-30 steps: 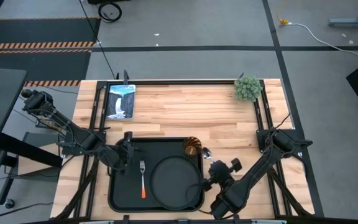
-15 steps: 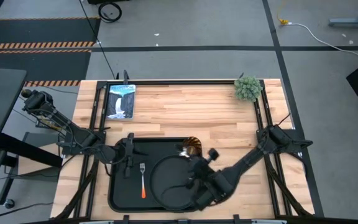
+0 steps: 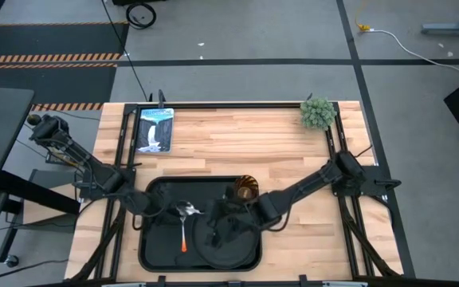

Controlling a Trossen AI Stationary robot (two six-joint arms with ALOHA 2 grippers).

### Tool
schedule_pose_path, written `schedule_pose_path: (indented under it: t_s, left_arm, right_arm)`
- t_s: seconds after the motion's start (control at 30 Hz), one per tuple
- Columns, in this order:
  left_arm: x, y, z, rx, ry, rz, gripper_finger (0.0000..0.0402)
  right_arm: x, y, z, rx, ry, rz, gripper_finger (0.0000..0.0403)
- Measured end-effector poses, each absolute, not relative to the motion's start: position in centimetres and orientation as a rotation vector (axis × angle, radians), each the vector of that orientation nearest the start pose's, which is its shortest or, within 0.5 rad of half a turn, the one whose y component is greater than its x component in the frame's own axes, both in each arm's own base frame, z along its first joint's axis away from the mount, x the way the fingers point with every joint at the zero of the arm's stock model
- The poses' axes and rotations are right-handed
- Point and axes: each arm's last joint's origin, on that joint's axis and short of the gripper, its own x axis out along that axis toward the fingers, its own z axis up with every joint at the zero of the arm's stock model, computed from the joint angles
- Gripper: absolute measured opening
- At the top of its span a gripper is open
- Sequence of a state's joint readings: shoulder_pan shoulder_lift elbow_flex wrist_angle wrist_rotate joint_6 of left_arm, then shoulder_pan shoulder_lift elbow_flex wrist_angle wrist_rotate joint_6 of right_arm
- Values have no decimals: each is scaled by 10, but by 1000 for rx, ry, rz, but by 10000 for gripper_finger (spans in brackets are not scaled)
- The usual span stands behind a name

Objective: Pick and place plate/cup/fork/spoon on tray
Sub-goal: Put the yellow spoon to the left of the orange fork on the black tray

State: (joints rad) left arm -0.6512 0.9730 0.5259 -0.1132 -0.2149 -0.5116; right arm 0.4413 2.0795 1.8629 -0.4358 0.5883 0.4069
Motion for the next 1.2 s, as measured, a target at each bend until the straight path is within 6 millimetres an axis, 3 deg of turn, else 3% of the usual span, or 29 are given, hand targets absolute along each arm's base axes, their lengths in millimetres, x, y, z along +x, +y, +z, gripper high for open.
schedule_pose_path:
  t_s: [0.13,0.43,0.53,0.67,0.9,1.03,1.2]
  left_arm:
    - [161,-119,221,-230,543,-211,142]
    - [166,-123,238,-123,326,-180,165]
    - [166,-123,240,-64,290,-151,176]
    - [164,-115,229,-57,384,-21,173]
    - [158,-115,216,-146,574,-132,149]
    - [153,-109,203,-190,707,-41,151]
    - [159,-111,198,-227,709,2,178]
  right_arm:
    - [445,176,285,48,493,-248,51]
    - [458,174,299,-5,384,18,50]
    - [458,172,299,-27,376,-53,47]
    - [455,161,288,-30,499,-136,30]
    - [446,159,275,14,657,-117,5]
    - [446,158,275,21,656,-122,13]
    - [447,157,272,6,666,-127,33]
